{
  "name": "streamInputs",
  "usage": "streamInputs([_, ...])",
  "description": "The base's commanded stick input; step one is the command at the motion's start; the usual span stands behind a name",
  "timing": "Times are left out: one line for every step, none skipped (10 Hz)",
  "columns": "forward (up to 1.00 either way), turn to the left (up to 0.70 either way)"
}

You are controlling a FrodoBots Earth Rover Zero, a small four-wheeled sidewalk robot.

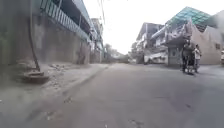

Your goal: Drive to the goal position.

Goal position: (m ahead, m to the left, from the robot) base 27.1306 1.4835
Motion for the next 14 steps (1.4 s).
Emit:
streamInputs([1.00, 0.00])
streamInputs([1.00, 0.00])
streamInputs([1.00, 0.00])
streamInputs([1.00, 0.00])
streamInputs([1.00, 0.00])
streamInputs([1.00, 0.00])
streamInputs([1.00, 0.00])
streamInputs([1.00, 0.00])
streamInputs([1.00, 0.00])
streamInputs([1.00, 0.00])
streamInputs([1.00, 0.00])
streamInputs([1.00, 0.00])
streamInputs([1.00, 0.00])
streamInputs([1.00, 0.00])
